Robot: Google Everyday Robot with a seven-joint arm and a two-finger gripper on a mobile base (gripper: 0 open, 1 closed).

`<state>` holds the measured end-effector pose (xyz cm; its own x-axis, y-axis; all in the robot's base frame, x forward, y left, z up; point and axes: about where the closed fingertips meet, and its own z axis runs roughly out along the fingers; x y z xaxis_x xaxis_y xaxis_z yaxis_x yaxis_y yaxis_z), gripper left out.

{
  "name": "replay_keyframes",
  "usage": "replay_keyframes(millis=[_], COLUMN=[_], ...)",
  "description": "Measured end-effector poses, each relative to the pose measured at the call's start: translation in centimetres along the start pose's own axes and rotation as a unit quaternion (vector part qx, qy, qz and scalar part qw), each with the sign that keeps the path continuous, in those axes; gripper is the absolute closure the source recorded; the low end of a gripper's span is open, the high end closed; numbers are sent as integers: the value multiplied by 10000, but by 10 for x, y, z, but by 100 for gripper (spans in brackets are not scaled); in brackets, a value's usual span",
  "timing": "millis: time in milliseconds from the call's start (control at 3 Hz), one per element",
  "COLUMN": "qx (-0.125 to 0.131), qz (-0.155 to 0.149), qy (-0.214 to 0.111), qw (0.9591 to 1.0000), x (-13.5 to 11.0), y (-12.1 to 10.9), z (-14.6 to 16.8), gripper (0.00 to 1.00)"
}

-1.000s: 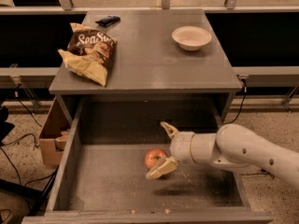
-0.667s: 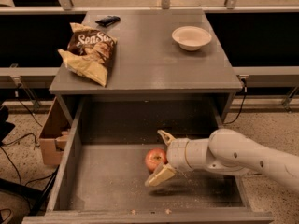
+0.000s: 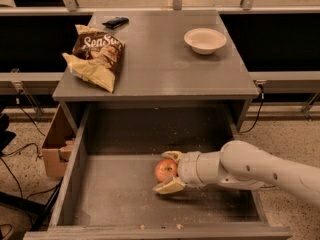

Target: Pick apple from top drawer and place on counter

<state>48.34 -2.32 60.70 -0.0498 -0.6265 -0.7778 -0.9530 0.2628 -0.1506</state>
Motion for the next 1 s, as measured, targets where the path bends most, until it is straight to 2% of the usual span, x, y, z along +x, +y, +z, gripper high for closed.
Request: replay_keyframes(millis=[333, 667, 1000], qx=[2, 61, 575], qz=[58, 71, 181], qy=[24, 137, 493], qw=[10000, 9999, 9970], x=[0, -15, -47], y=[-2, -12, -56], z=[-3, -38, -140], gripper=[69, 94, 100])
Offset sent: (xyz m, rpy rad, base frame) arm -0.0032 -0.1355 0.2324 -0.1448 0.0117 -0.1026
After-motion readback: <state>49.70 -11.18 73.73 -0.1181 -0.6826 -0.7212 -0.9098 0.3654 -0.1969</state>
